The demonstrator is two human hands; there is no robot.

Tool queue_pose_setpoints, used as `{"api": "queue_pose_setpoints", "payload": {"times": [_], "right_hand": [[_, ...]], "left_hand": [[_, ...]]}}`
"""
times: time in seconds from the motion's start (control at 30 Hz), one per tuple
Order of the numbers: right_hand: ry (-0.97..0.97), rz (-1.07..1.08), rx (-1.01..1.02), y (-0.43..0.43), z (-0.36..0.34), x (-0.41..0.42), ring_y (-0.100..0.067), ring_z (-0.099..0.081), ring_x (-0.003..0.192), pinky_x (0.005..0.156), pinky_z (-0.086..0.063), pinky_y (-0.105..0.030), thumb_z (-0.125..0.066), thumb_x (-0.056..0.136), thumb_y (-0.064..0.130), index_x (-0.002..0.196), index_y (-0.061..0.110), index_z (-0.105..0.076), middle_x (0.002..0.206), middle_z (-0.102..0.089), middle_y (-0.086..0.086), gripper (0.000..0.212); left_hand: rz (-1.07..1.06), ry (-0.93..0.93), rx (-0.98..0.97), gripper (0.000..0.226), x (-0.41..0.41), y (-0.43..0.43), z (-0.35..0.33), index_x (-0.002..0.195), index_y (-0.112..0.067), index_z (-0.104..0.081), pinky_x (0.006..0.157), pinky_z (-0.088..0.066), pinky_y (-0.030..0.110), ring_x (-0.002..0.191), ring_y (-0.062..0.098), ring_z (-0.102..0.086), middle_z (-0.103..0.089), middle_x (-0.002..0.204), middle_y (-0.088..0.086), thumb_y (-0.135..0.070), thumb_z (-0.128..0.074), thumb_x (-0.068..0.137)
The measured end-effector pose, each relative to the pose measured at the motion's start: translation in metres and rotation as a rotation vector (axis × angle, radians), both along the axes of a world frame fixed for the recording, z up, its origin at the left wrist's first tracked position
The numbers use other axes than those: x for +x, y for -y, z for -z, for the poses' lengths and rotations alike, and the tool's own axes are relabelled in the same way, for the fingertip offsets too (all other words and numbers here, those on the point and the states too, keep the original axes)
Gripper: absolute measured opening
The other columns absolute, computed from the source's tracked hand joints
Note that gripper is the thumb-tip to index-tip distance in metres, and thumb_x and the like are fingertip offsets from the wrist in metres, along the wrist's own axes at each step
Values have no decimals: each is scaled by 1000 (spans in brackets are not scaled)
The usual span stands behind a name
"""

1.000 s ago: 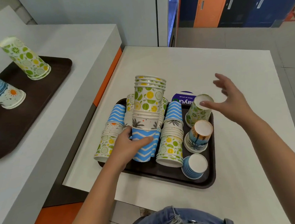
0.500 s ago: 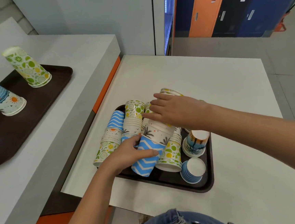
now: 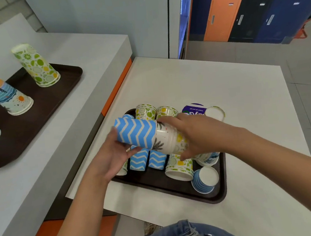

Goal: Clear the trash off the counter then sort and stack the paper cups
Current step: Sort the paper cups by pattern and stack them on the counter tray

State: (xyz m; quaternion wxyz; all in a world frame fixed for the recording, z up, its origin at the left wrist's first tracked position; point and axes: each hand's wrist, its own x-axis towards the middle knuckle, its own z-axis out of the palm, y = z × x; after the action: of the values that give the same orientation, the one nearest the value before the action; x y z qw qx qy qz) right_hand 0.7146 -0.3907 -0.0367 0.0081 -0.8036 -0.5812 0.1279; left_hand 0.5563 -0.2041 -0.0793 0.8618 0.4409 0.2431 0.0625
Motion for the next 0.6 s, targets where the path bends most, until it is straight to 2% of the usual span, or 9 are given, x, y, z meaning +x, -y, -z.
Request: {"api": "queue_pose_setpoints", "payload": {"times": [0.07, 0.17, 0.23, 0.33, 0.4, 0.5, 0.6], "right_hand": [[-81, 51, 11, -1, 5, -10, -25, -59, 104, 80, -48, -33, -79, 61, 53, 145, 39, -8, 122, -54, -1, 110], [-206, 126, 60, 1, 12, -19, -21, -61, 102, 77, -47, -29, -78, 59, 56, 144, 39, -14, 118, -59, 2, 108], [-269, 182, 89, 5, 14, -20, -20, -61, 101, 80, -49, -29, -79, 57, 56, 143, 41, -17, 115, -60, 4, 107], [-339, 254, 99, 20, 13, -14, -17, -60, 101, 85, -50, -32, -79, 53, 58, 142, 44, -20, 112, -62, 7, 107], [-393, 291, 94, 38, 13, -7, -14, -59, 105, 89, -49, -31, -79, 51, 58, 141, 46, -22, 117, -61, 10, 107], [-445, 377, 96, 80, 12, 1, -5, -57, 100, 86, -44, -21, -83, 50, 51, 138, 51, -27, 118, -57, 19, 104], [-556, 494, 145, 129, 11, 4, -1, -61, 97, 85, -49, -22, -82, 46, 51, 127, 66, -28, 111, -61, 25, 99]], "left_hand": [[-148, -4, 34, 102, 10, 10, -1, 131, -7, -52, 81, -58, 32, 106, 18, -66, -64, 124, 11, -49, -90, 46], [-305, -11, 29, 66, 24, 22, -3, 128, 0, -53, 74, -58, 30, 98, 20, -70, -69, 112, 13, -24, -78, 73], [-344, -42, 45, 53, 31, 27, -5, 125, 0, -55, 72, -58, 31, 96, 20, -70, -70, 110, 12, -20, -71, 78], [-413, -53, 55, 35, 42, 30, -10, 116, -4, -60, 79, -58, 34, 96, 20, -70, -71, 107, 11, -18, -67, 85], [-524, -11, 50, 32, 48, 26, -16, 116, -5, -60, 83, -58, 34, 93, 17, -70, -71, 104, 8, -17, -67, 86], [-653, 55, 144, 52, 50, 26, -21, 126, -2, -54, 82, -57, 33, 98, 17, -68, -67, 110, 8, -20, -73, 81], [-570, 5, 389, 49, 44, 55, -18, 118, -5, -58, 77, -54, 24, 96, 11, -69, -70, 106, 4, -14, -78, 75]]}}
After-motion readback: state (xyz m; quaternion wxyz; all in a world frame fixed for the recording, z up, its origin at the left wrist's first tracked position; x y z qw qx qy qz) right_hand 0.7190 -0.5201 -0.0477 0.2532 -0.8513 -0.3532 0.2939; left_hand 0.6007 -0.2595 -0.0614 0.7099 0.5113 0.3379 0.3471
